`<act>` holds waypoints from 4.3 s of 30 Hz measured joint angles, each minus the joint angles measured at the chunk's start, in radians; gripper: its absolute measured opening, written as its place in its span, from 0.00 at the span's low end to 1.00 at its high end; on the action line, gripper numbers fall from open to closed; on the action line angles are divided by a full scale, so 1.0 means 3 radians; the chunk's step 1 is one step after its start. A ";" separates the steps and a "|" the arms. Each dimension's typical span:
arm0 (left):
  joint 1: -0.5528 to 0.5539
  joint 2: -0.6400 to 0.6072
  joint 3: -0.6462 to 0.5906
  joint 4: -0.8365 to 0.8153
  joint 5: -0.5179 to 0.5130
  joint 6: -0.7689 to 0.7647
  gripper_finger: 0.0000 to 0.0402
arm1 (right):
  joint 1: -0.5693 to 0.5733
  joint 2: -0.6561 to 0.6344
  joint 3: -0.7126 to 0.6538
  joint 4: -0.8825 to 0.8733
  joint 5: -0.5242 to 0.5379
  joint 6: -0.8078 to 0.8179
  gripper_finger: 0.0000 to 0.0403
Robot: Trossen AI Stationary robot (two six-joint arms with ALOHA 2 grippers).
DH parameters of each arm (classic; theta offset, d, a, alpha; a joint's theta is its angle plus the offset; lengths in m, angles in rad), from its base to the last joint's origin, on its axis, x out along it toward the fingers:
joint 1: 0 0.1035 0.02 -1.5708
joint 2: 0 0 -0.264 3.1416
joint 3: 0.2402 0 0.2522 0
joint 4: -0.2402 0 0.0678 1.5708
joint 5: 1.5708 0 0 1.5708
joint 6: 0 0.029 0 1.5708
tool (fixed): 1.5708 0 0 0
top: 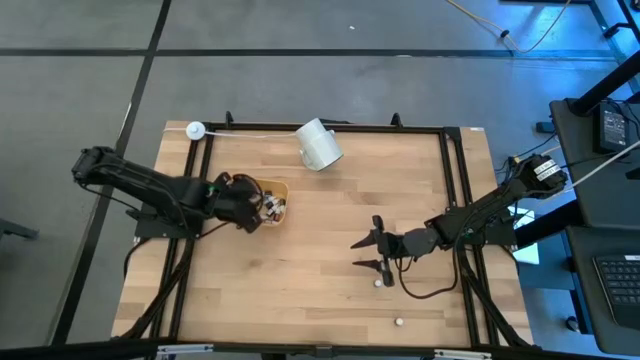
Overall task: Pick & Place food coloring
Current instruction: Put the large blue food coloring bottle into the bin
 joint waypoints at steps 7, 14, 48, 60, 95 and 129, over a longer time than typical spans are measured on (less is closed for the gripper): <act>-0.0029 -0.0050 0.0050 0.0432 -0.0070 0.0406 0.50 | 0.0015 0.0000 0.0000 -0.0008 0.0000 0.0000 0.51; -0.0030 -0.0050 0.0050 0.0691 0.0344 0.0764 0.50 | 0.0015 0.0000 0.0000 -0.0012 0.0000 0.0012 0.51; -0.0029 -0.0037 0.0050 0.0807 0.0769 0.1767 0.58 | 0.0017 0.0000 0.0000 -0.0089 0.0000 0.0014 0.51; -0.0028 0.0195 0.0046 0.0787 0.0575 0.1936 0.56 | 0.0015 0.0000 0.0000 -0.0181 0.0000 0.0019 0.51; 0.0462 0.1443 0.0048 0.0759 0.0473 0.3071 0.39 | -0.0004 0.0000 0.0000 -0.0207 0.0000 0.0013 0.51; 0.0459 0.1451 0.0050 0.0786 0.0491 0.3042 0.13 | -0.0004 0.0000 0.0000 -0.0247 0.0000 0.0092 0.51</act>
